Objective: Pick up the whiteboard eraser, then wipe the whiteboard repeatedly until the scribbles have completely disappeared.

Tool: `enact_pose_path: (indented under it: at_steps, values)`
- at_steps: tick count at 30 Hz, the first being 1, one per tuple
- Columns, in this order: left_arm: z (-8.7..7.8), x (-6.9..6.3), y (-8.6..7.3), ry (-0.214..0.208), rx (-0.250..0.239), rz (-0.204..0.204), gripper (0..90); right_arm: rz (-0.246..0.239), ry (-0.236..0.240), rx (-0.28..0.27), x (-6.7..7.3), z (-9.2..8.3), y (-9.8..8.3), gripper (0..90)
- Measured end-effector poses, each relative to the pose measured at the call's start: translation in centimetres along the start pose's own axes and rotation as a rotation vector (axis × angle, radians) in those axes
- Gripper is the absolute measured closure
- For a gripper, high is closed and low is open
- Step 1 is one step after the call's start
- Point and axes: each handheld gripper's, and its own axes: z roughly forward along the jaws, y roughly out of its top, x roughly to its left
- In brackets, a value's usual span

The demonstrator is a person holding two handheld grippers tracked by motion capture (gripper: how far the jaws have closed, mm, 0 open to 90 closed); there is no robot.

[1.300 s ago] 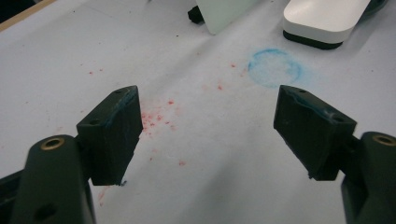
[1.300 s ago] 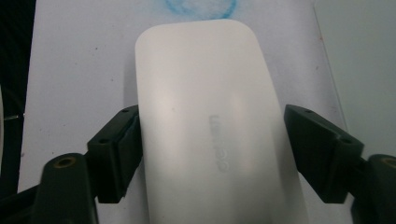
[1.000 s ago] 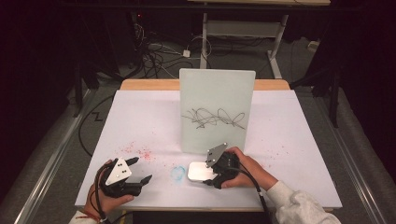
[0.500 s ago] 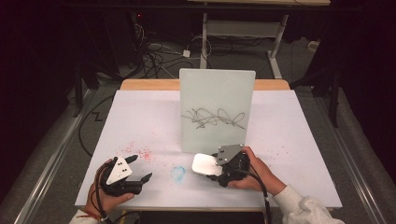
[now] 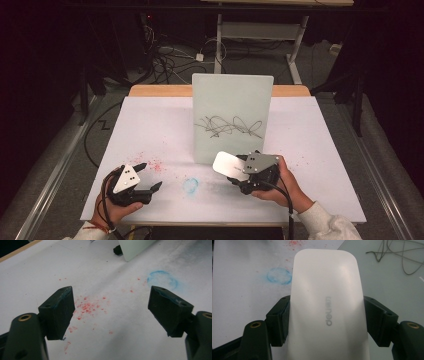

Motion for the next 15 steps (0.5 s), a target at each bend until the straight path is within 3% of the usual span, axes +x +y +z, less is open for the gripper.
enact_pose_path:
  at_steps: [4, 11, 15]
  values:
    - [0.3, 0.2, -0.1, -0.007, 0.008, -0.016, 21.3, 0.013, -0.044, -0.001, -0.2, -0.4, -0.4, 30.6]
    - [0.2, 0.5, -0.2, 0.005, 0.002, -0.031, 21.3, 0.037, -0.07, -0.022, -0.7, -1.2, -0.8, 30.6]
    - [0.1, 0.8, -0.4, 0.003, -0.009, -0.074, 21.1, 0.062, -0.117, -0.046, -1.6, -2.0, -0.9, 30.6]
